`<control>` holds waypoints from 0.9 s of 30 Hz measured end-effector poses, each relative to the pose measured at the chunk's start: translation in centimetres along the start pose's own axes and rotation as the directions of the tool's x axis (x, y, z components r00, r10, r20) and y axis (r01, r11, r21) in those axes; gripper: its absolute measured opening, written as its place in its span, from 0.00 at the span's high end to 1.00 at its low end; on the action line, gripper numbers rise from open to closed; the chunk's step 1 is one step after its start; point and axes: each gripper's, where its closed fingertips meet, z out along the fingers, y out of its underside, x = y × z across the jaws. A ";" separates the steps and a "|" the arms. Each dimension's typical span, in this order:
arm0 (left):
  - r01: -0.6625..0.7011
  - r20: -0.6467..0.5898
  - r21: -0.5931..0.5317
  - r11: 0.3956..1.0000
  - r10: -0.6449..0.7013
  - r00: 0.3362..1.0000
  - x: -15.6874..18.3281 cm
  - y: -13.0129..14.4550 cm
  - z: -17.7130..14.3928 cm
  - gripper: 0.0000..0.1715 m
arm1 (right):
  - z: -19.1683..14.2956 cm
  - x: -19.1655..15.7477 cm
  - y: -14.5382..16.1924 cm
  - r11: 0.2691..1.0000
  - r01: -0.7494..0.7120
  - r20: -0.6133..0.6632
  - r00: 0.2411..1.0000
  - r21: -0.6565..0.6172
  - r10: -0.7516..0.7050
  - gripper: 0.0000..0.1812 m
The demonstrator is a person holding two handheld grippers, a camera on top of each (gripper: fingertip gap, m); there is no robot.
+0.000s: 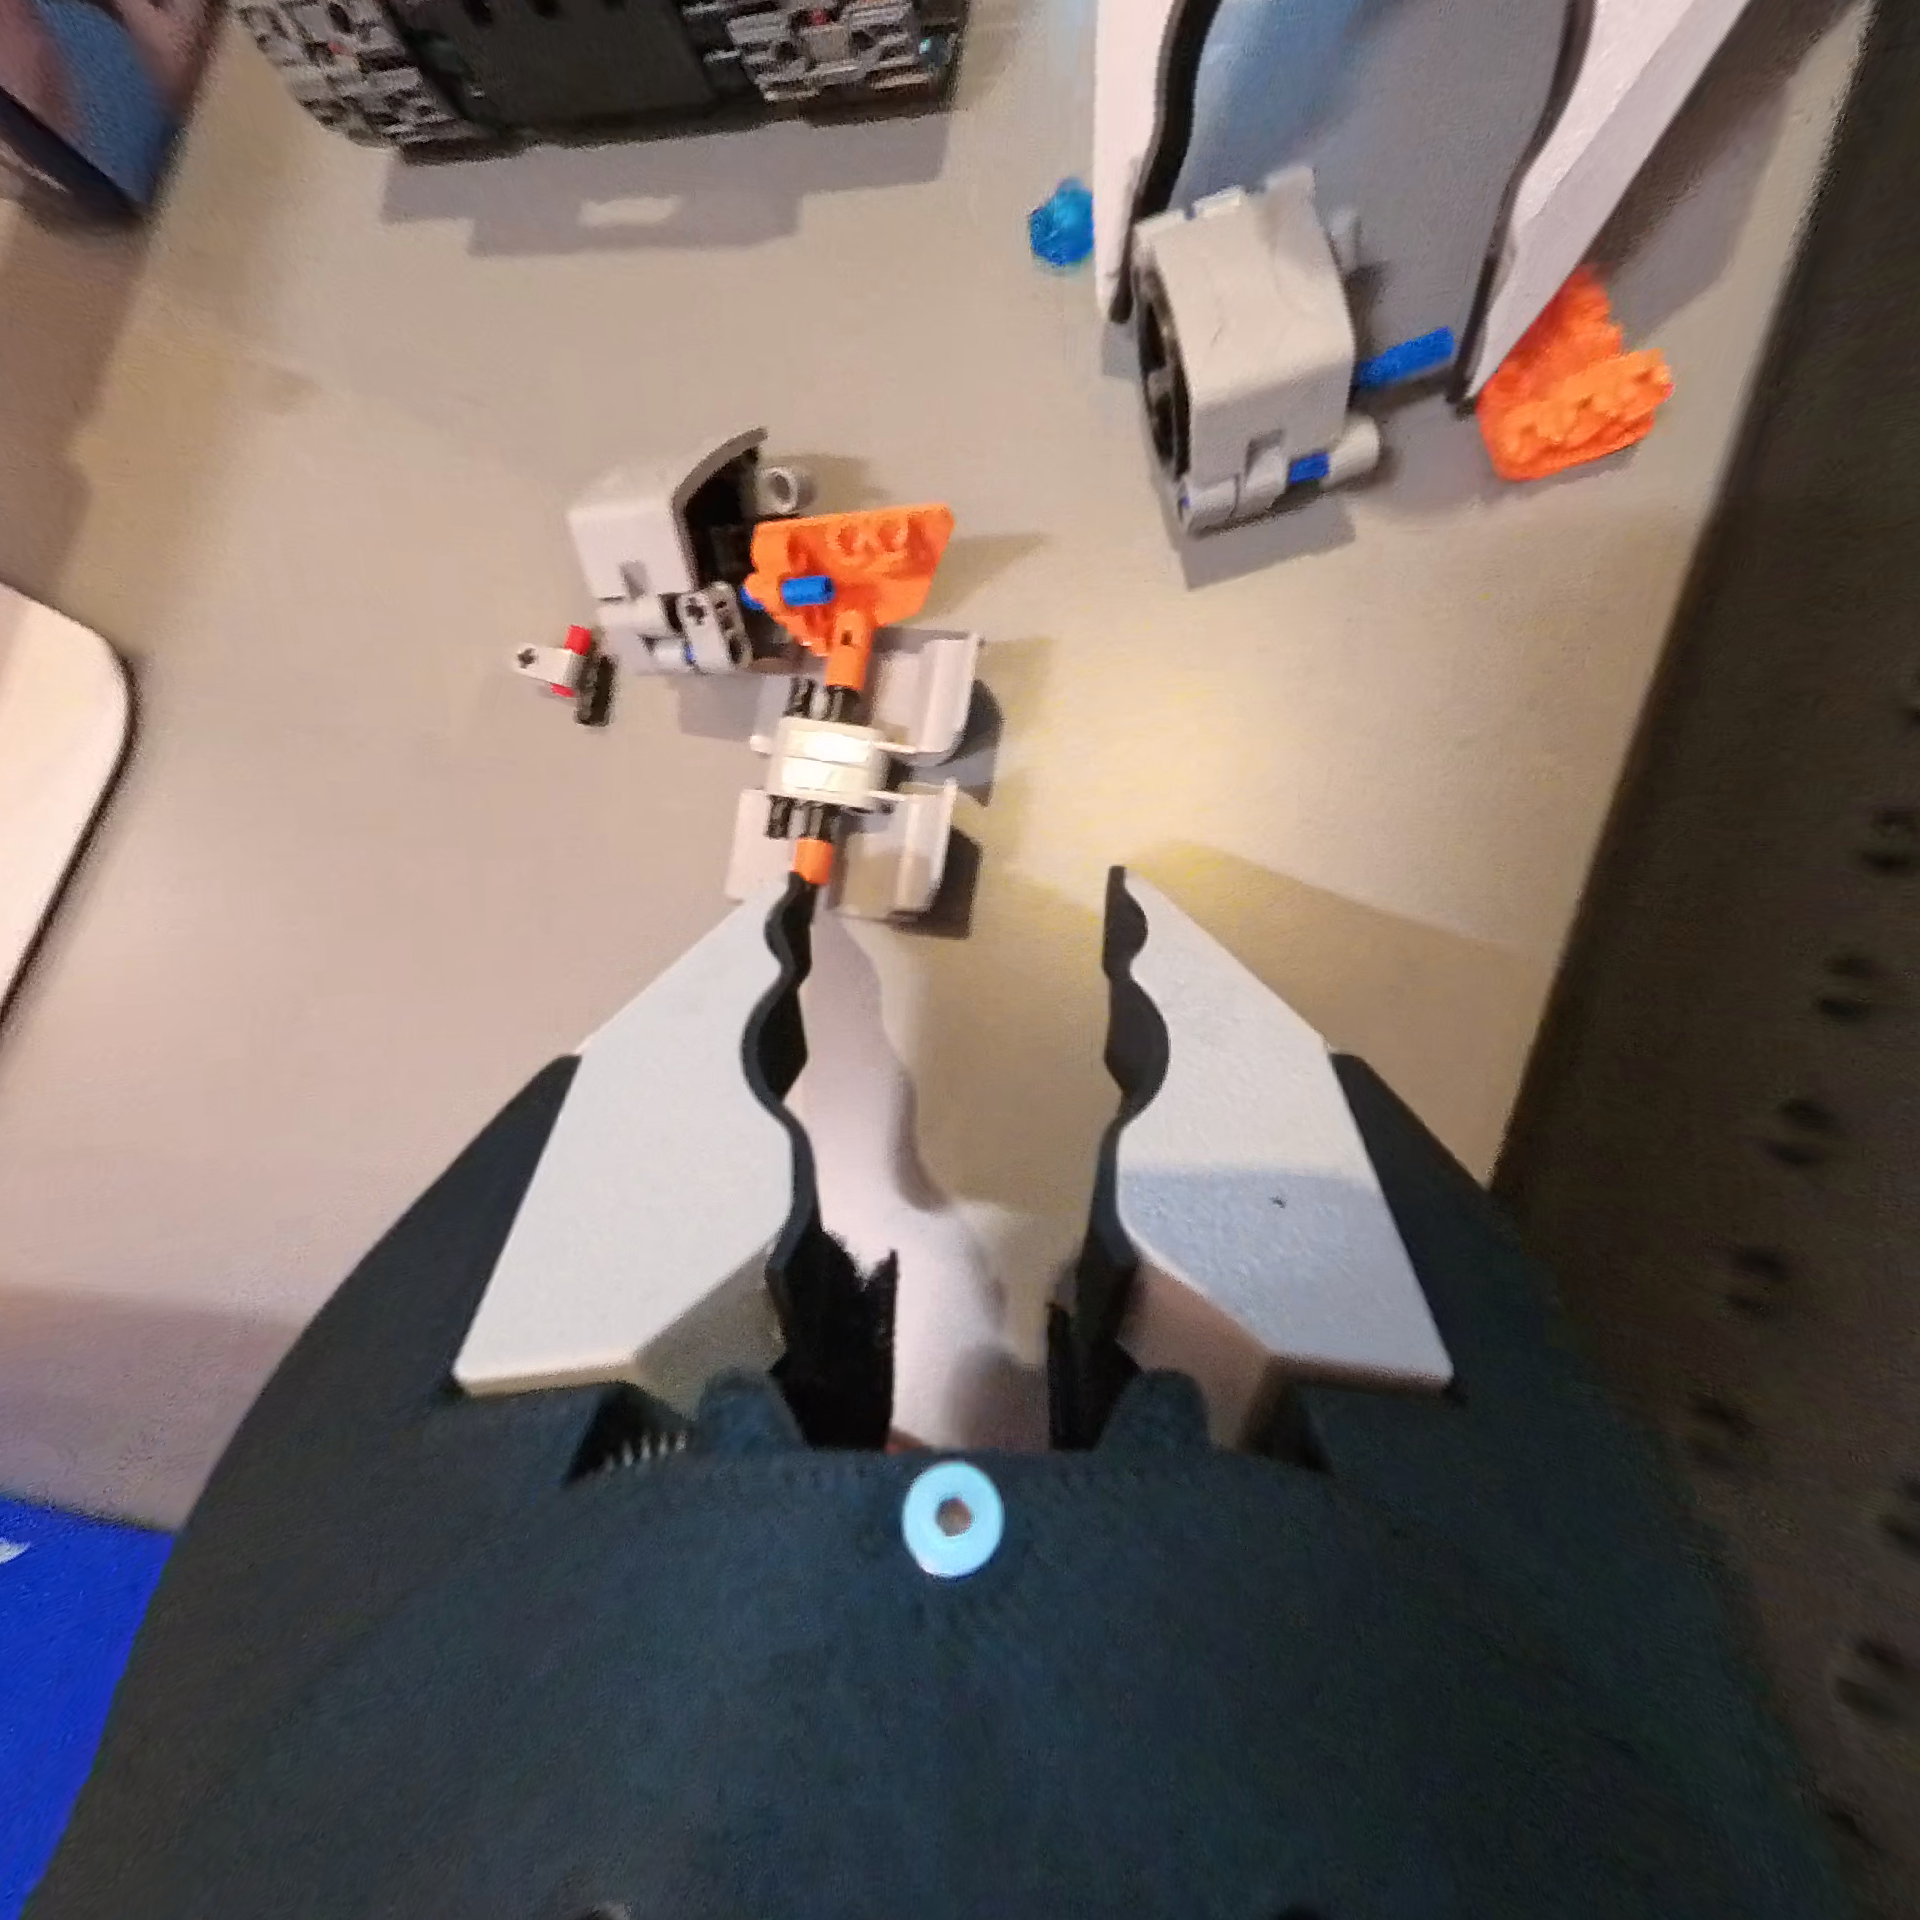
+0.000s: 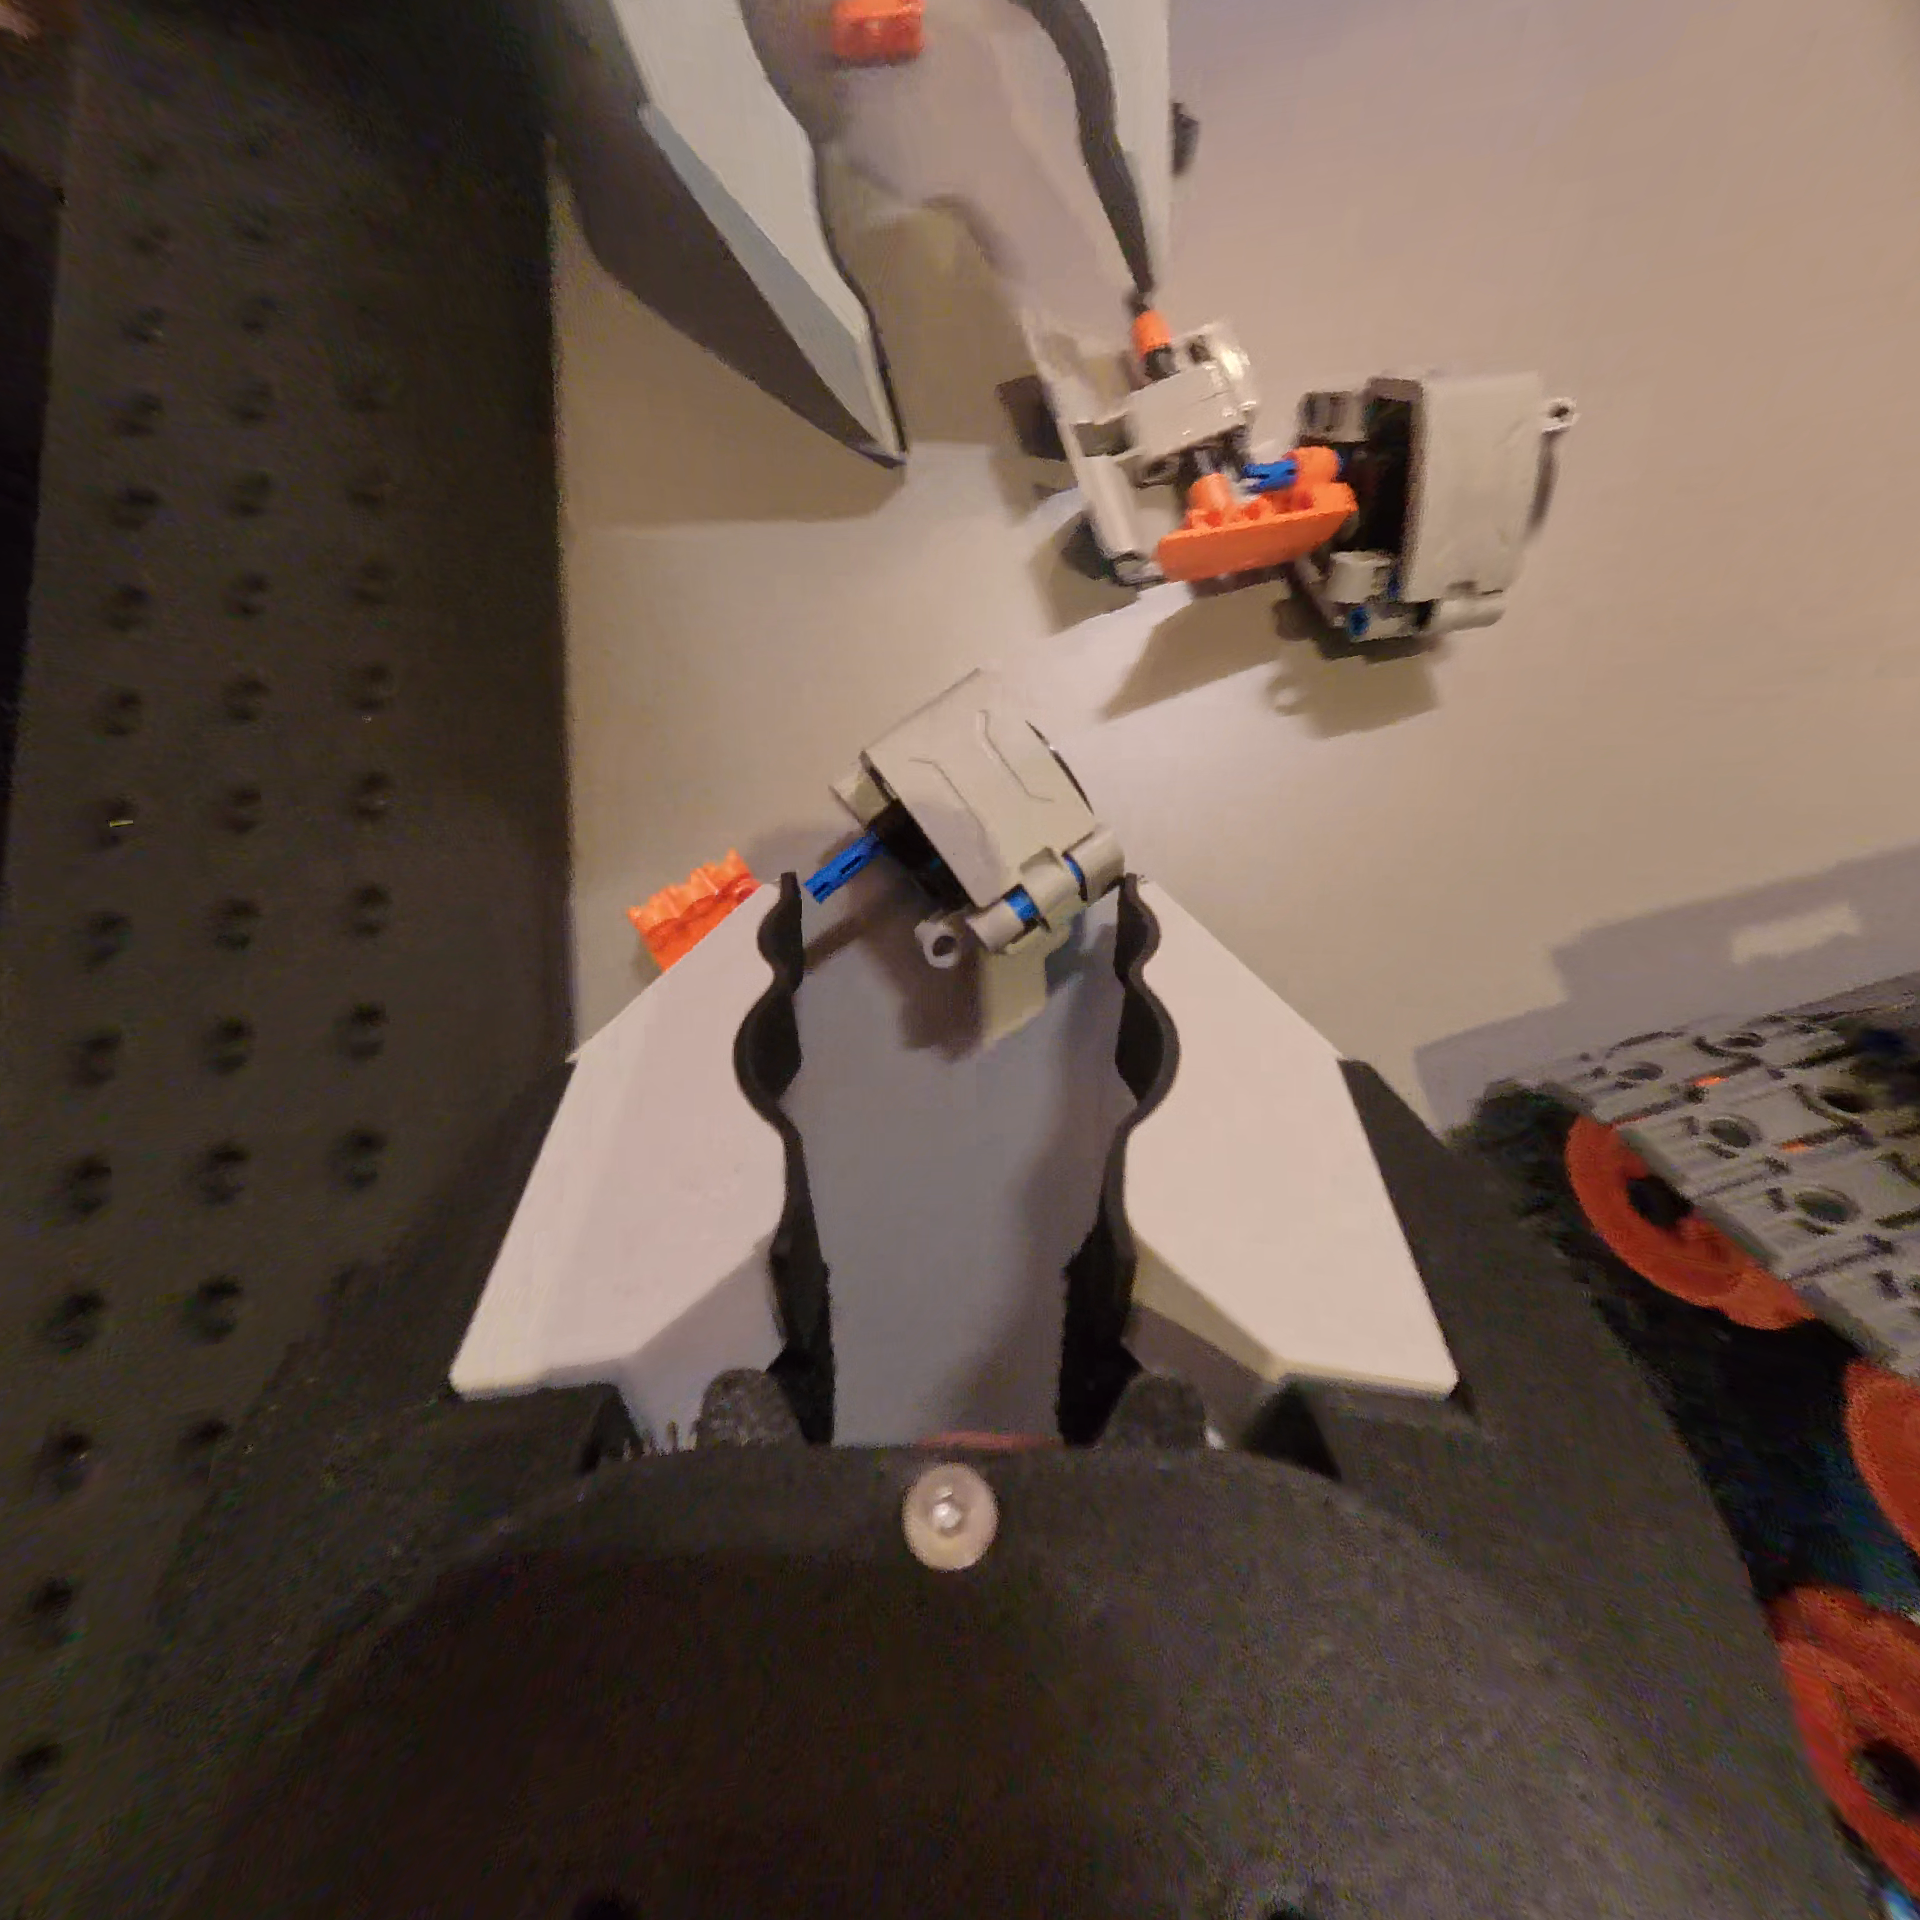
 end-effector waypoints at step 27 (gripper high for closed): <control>-0.065 -0.187 0.077 0.995 0.079 0.979 4.7 -1.6 -0.2 0.71 | 0.1 -0.9 -1.7 0.998 0.024 0.025 0.999 0.059 -0.025 0.83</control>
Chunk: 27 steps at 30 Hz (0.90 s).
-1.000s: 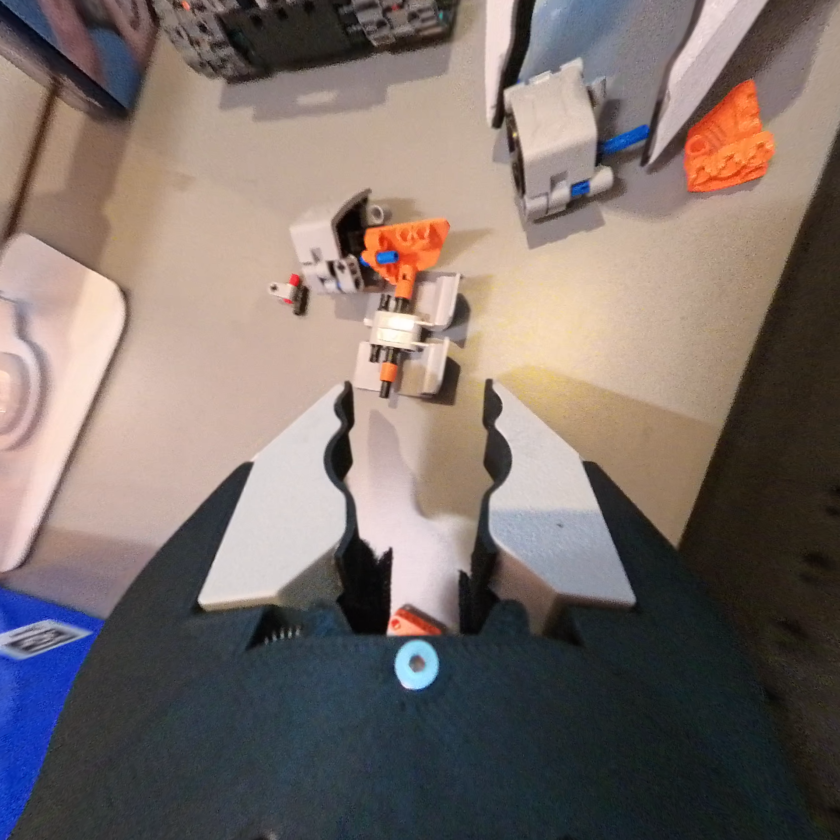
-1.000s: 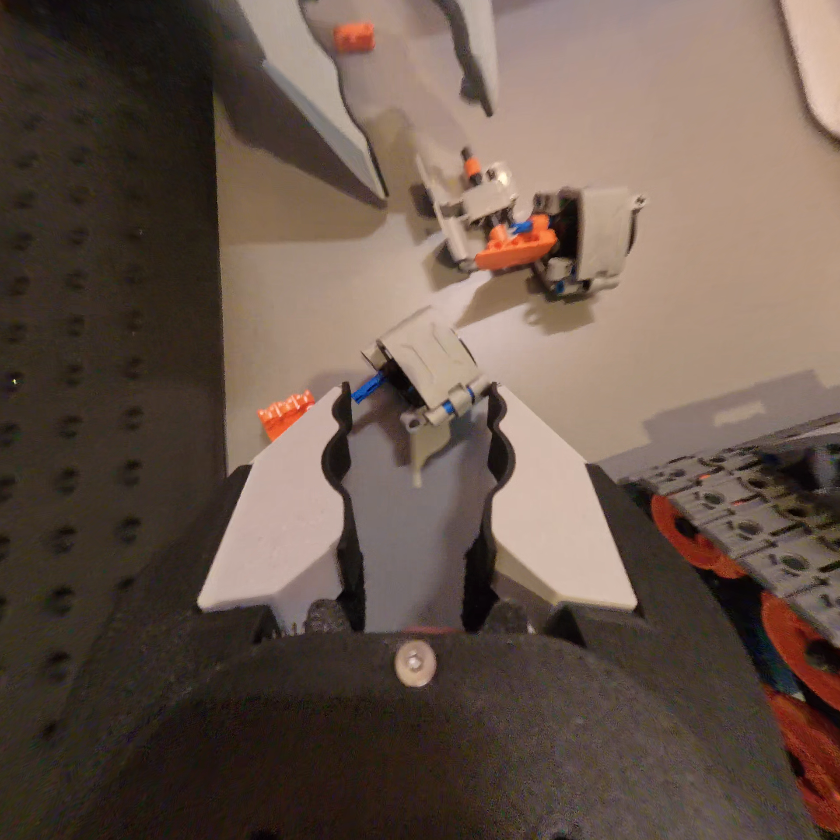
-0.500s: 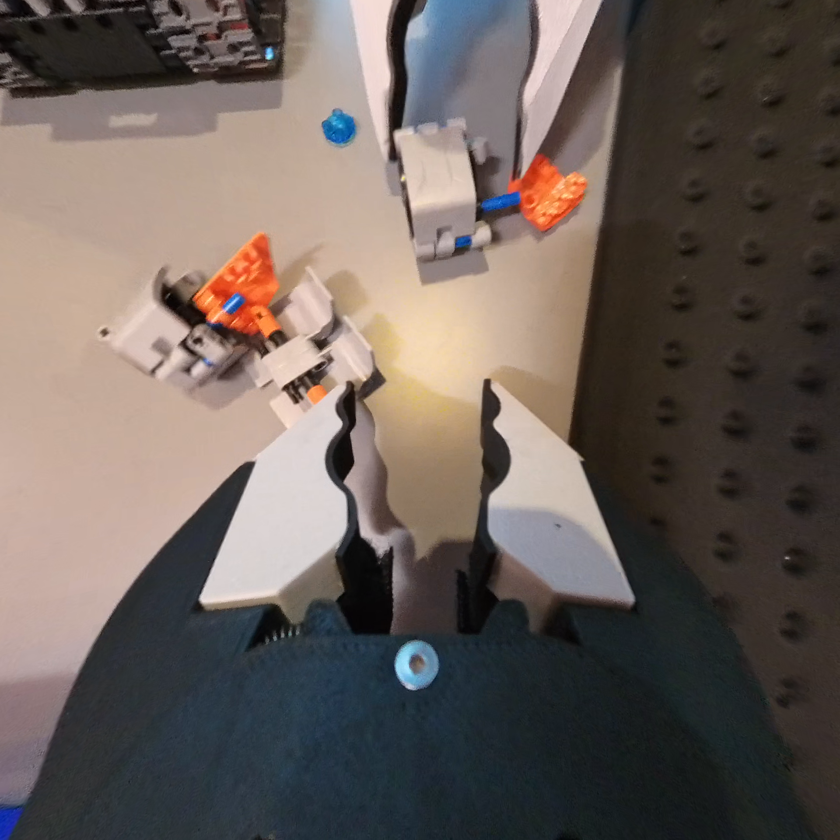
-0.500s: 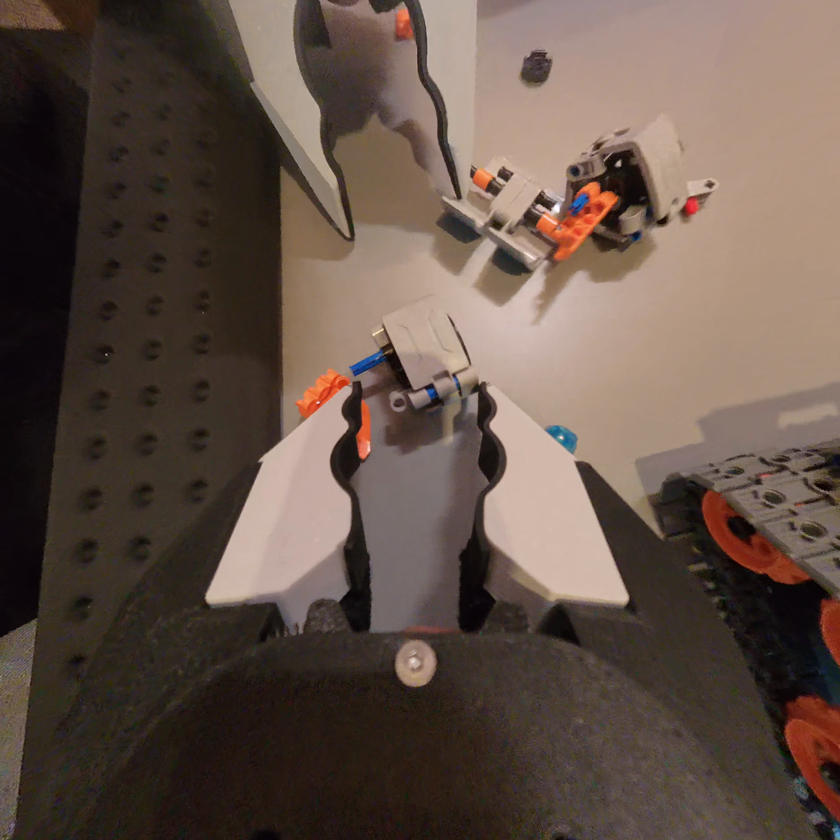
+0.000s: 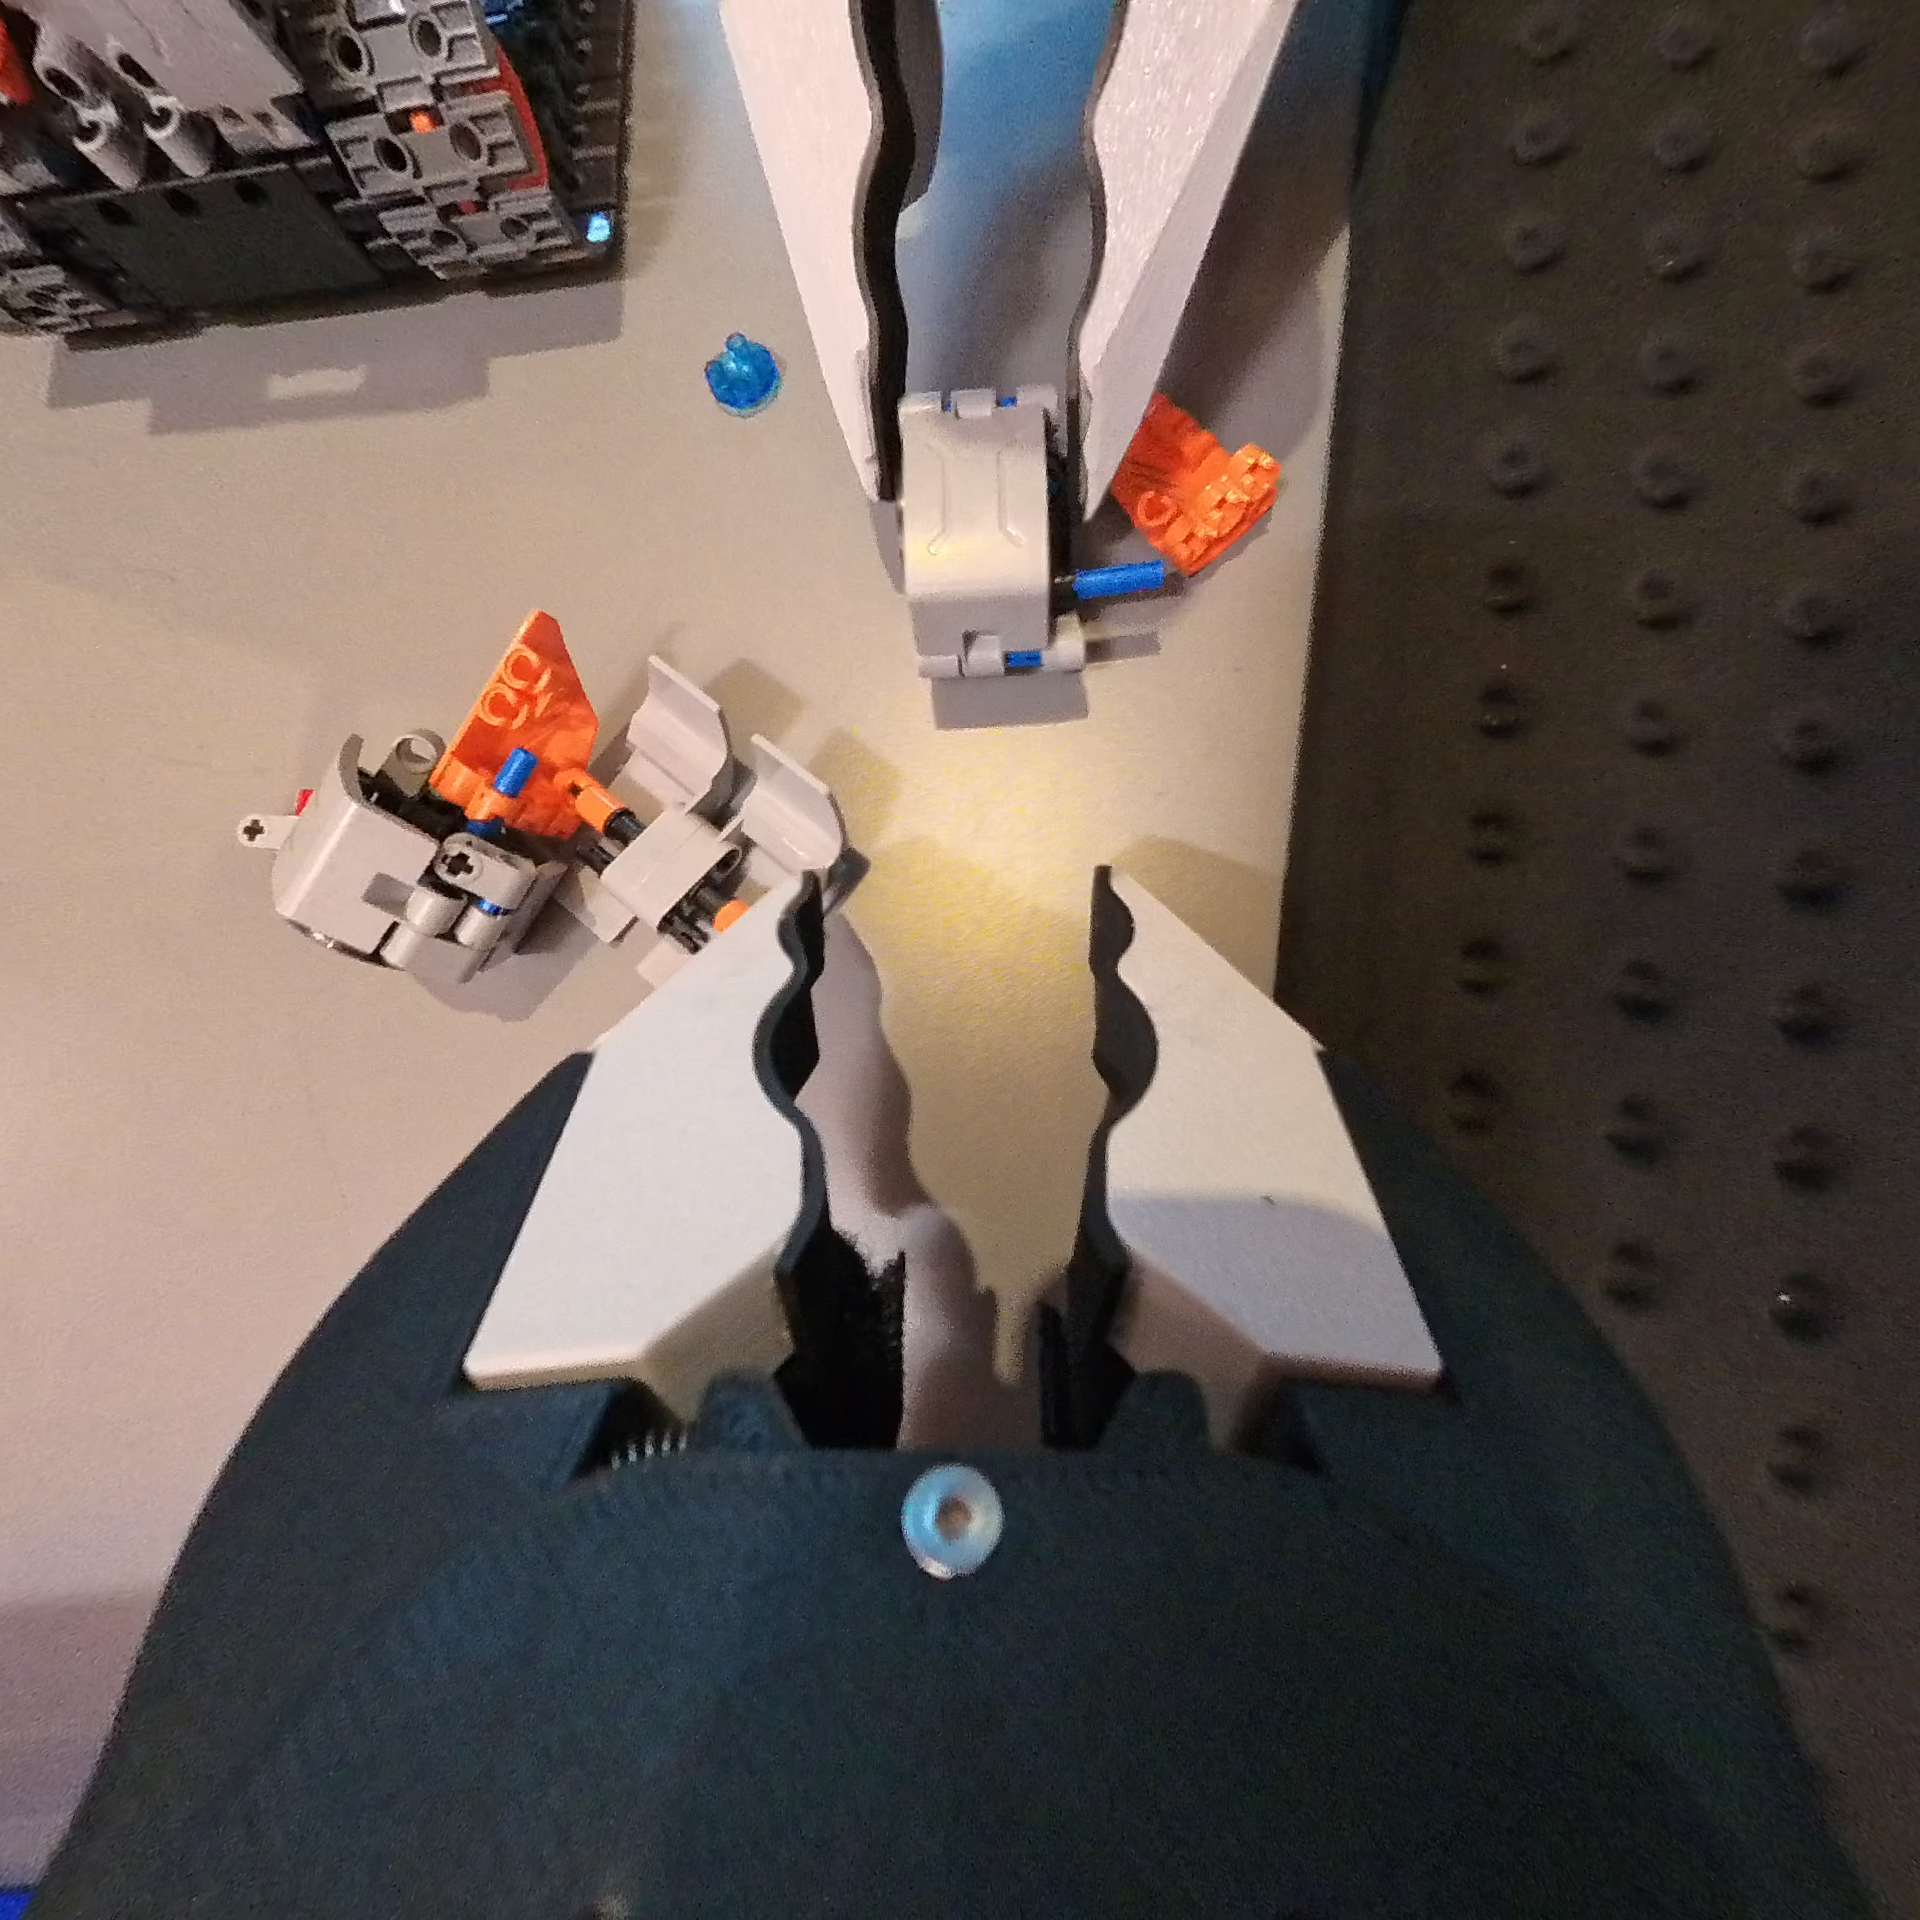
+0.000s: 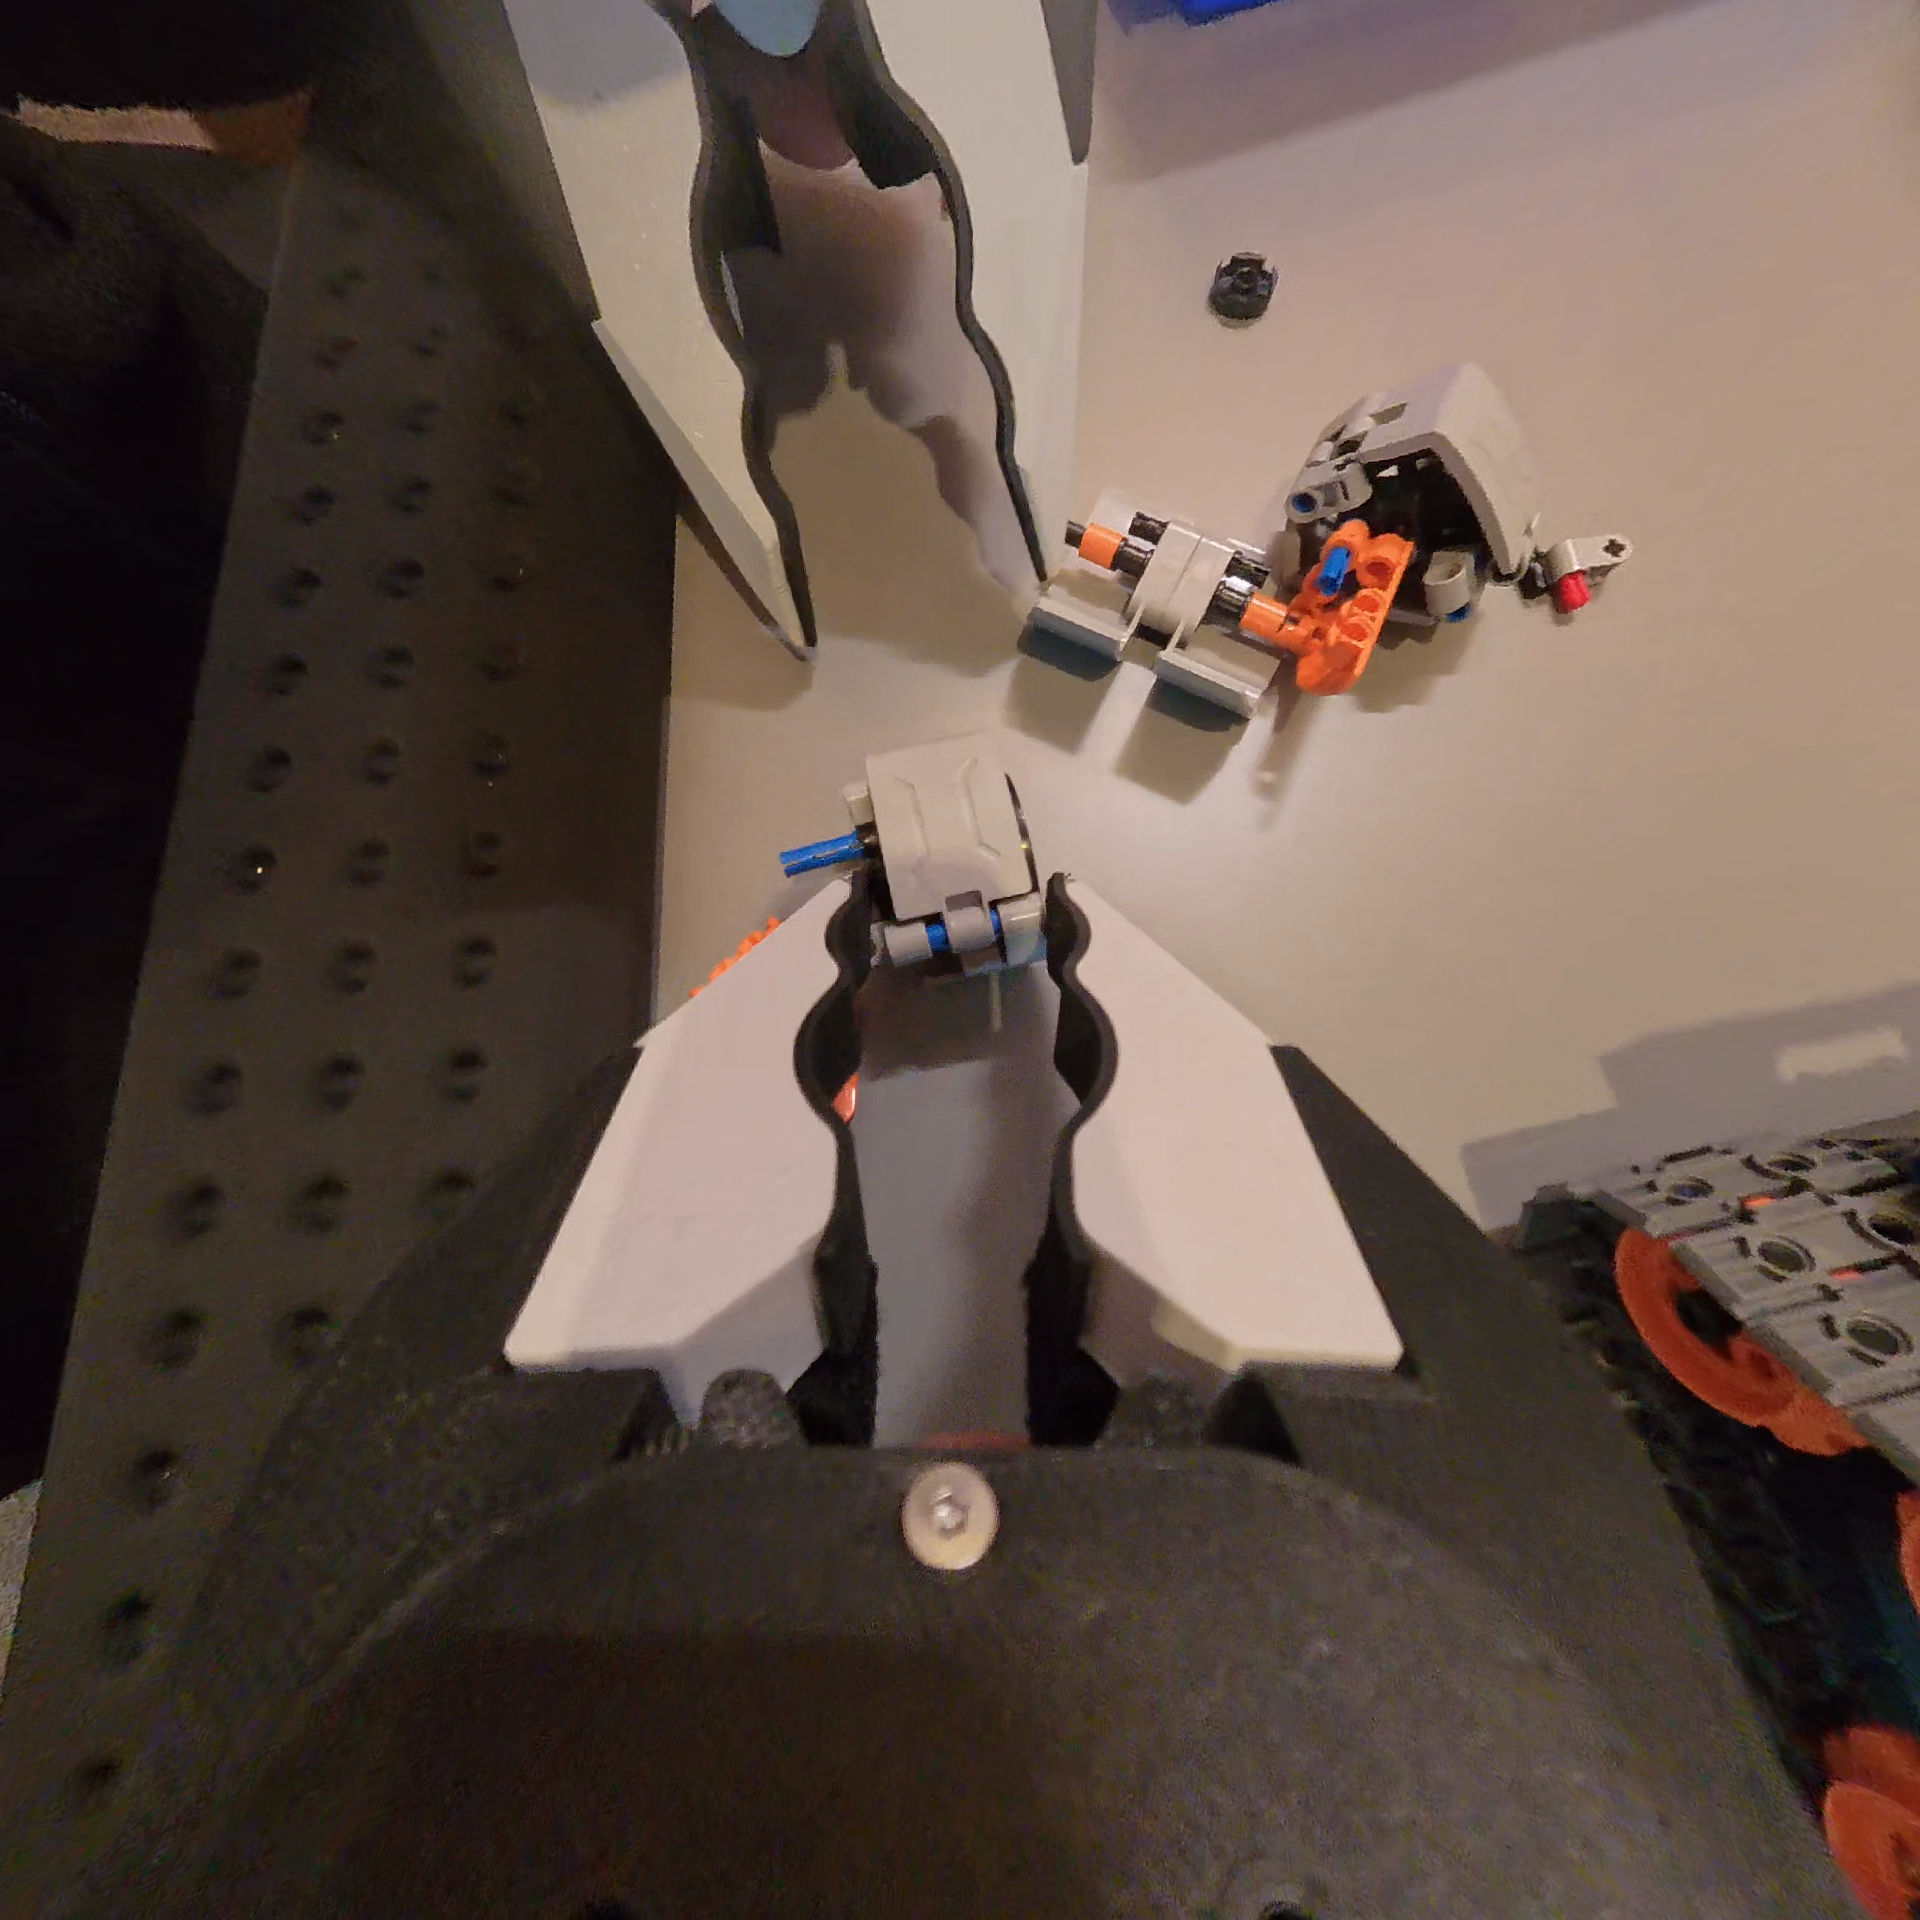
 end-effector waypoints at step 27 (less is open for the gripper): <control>-0.062 0.269 0.123 0.991 0.026 0.963 -2.3 -4.8 0.2 0.83 | -1.6 2.2 -3.2 0.922 -0.283 -0.078 0.946 0.263 0.313 0.84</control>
